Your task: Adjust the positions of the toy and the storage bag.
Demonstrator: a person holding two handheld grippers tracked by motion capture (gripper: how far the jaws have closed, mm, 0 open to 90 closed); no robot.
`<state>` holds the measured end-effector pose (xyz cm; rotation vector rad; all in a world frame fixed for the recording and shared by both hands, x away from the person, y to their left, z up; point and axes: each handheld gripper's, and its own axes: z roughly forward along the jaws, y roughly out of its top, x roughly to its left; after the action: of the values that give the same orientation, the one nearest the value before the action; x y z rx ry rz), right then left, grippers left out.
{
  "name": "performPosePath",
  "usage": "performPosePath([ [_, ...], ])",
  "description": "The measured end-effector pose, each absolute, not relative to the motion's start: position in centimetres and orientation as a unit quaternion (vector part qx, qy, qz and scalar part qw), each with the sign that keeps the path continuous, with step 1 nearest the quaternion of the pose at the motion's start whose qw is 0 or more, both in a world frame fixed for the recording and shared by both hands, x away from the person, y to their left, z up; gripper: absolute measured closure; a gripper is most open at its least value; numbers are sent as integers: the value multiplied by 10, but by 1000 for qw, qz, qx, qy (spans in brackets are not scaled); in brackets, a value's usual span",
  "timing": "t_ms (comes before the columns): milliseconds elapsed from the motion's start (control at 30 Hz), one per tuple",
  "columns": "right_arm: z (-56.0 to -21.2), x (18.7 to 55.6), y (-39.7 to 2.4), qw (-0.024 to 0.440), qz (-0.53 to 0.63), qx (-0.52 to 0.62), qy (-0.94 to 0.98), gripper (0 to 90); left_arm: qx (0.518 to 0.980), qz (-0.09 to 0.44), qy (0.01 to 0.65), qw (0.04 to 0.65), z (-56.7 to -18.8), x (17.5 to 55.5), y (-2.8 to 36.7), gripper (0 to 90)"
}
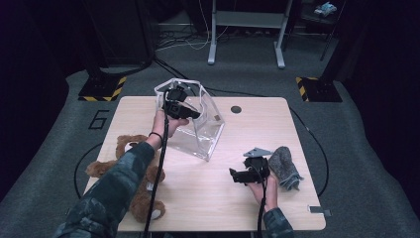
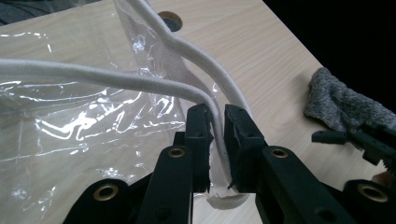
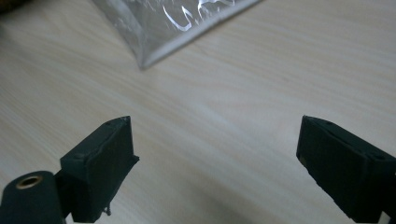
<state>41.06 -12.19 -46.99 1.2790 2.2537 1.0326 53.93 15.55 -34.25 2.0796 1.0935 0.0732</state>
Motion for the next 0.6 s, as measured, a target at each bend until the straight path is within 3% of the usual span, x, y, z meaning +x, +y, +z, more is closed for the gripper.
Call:
performPosePath([
  [67,-458,418,-121,174,373,451,792,116,817,33,427,386,-342,537,153,762],
  [233,-429,437,-115,165,393,446,787,128,809,75,441,380,-335,531,164,411],
  [300,-423,440,-113,162,395,446,786,128,807,85,445,380,-333,530,168,312],
  [600,-375,477,-88,155,421,427,785,146,777,153,482,375,-334,523,225,149],
])
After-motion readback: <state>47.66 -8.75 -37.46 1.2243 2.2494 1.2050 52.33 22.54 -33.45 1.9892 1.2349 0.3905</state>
